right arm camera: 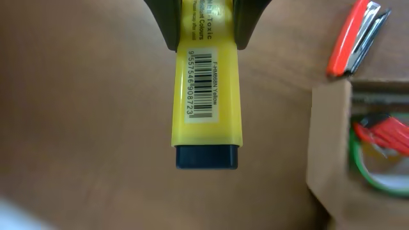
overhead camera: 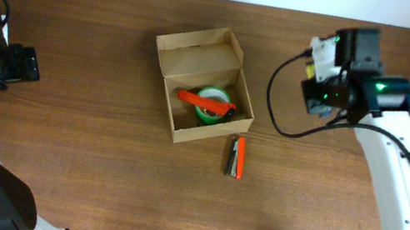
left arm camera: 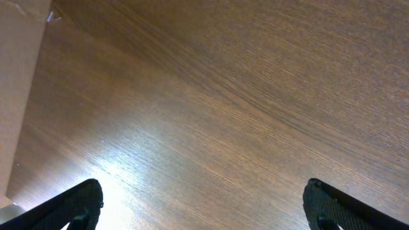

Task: Pack container
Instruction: 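Carry the yellow highlighter into the box and release it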

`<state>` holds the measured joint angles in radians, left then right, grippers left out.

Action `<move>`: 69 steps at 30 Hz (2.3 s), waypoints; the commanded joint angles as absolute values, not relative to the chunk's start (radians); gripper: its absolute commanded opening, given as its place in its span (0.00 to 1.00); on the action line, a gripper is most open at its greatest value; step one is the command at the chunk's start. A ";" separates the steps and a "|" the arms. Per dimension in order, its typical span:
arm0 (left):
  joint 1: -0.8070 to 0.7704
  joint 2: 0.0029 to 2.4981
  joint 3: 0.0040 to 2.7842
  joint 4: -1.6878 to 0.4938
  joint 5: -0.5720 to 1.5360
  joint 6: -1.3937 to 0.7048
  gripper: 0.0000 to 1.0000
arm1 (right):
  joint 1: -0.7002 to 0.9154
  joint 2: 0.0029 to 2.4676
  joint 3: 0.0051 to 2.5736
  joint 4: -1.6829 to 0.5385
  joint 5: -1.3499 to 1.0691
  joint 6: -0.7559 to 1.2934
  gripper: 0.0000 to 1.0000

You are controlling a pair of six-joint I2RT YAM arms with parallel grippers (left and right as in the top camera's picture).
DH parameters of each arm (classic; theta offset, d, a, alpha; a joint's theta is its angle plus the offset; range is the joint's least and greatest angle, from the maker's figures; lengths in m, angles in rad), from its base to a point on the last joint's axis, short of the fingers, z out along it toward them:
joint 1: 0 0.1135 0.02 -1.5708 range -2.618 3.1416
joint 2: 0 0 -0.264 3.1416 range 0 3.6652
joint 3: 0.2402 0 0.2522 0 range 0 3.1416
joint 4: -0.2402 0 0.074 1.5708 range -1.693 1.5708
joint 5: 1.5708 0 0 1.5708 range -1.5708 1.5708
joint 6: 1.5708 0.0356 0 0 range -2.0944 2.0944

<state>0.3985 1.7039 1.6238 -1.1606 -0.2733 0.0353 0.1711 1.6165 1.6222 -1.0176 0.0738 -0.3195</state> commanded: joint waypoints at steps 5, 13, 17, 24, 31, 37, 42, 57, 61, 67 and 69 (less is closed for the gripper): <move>0.402 1.689 1.618 -1.159 -0.270 0.050 1.00 | 0.309 1.611 1.776 -1.017 0.053 -0.630 0.10; 0.402 1.689 1.618 -1.159 -0.270 0.050 1.00 | 0.548 1.718 1.792 -1.021 0.078 -0.841 0.08; 0.402 1.689 1.618 -1.159 -0.270 0.050 1.00 | 0.621 1.806 1.792 -1.040 0.142 -0.956 0.04; 0.402 1.689 1.618 -1.159 -0.270 0.050 1.00 | 0.646 1.930 1.792 -1.026 0.150 -1.015 0.03; 0.402 1.689 1.618 -1.159 -0.270 0.050 1.00 | 0.622 2.012 1.791 -0.978 0.138 -1.021 0.03; 0.402 1.689 1.618 -1.159 -0.270 0.050 1.00 | 0.609 2.052 1.790 -0.944 0.078 -1.021 0.04; 0.402 1.689 1.618 -1.159 -0.270 0.050 1.00 | 0.607 2.093 1.786 -0.946 0.051 -1.021 0.04; 0.402 1.689 1.618 -1.159 -0.270 0.050 1.00 | 0.610 2.143 1.777 -0.984 -0.016 -0.986 0.17; 0.402 1.689 1.618 -1.159 -0.270 0.050 1.00 | 0.610 2.144 1.777 -1.002 -0.020 -0.986 0.17; 0.402 1.689 1.618 -1.159 -0.270 0.050 1.00 | 0.610 2.150 1.777 -1.013 -0.044 -0.970 0.20; 0.402 1.689 1.618 -1.159 -0.270 0.050 1.00 | 0.610 2.150 1.777 -1.002 -0.033 -0.959 0.31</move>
<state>0.3985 1.7039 1.6241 -1.1606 -0.2733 0.0353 0.6140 2.1311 1.7729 -1.0107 -0.0189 -0.9714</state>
